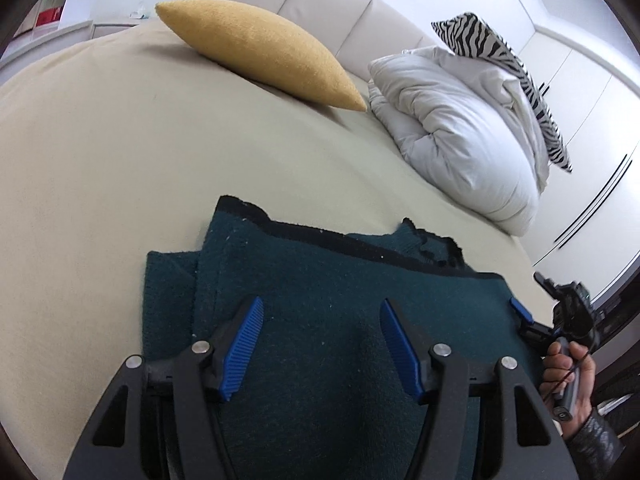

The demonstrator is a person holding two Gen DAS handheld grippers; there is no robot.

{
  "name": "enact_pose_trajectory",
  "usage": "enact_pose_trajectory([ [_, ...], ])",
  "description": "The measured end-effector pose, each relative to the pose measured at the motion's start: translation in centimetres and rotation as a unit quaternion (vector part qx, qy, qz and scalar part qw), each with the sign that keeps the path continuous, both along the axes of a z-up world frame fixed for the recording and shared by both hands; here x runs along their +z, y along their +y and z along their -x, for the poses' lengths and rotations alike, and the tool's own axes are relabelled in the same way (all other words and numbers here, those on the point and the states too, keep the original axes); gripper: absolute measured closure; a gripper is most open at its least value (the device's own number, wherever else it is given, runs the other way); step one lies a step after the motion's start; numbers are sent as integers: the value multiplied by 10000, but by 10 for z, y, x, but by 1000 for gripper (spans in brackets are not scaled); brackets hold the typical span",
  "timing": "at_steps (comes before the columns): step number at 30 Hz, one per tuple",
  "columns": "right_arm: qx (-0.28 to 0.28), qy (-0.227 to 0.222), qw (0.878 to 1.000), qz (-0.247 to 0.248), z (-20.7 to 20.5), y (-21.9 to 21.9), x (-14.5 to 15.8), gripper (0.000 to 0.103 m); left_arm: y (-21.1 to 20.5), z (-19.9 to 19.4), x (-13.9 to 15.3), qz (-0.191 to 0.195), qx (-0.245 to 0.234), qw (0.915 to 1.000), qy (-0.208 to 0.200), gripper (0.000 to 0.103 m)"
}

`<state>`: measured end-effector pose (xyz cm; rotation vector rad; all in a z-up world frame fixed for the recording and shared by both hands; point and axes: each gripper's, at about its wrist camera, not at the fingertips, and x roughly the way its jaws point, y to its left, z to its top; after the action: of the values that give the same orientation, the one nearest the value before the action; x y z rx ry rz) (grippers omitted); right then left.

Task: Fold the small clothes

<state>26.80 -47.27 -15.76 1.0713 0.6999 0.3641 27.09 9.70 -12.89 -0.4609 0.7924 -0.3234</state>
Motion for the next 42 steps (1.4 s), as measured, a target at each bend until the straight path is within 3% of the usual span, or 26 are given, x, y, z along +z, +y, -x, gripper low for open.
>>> enact_pose_trajectory([
  [4,-308,-95,9994,-84,23,-40,1,45,16,7,1,358,31,9993,49,39],
  [6,-697,92,9973,217,42,-59,9,41,27,20,10,381,188,9991,72,38],
  [10,-794,-160,9965,212,84,-74,33,41,52,64,33,272,730,9968,-184,18],
  [16,47,-372,9978,541,104,-7,67,41,79,91,4,967,953,9883,690,17],
  [18,393,-371,9970,557,104,22,70,41,79,93,-2,1149,884,9861,813,17],
  [23,1080,-211,9930,417,106,80,62,41,69,84,-6,1372,678,9823,1077,17],
  [28,1428,-54,9895,208,111,111,48,41,65,73,-11,1634,572,9761,1310,18],
  [30,1575,10,9874,182,110,123,44,41,63,71,-14,1812,452,9715,1457,30],
  [34,1919,111,9812,154,107,148,36,41,62,68,-19,2004,423,9650,1636,33],
  [37,2180,130,9757,189,104,171,36,41,65,66,-20,2102,438,9615,1715,42],
  [42,2515,138,9674,252,92,207,39,41,71,64,-30,2234,477,9558,1853,78],
])
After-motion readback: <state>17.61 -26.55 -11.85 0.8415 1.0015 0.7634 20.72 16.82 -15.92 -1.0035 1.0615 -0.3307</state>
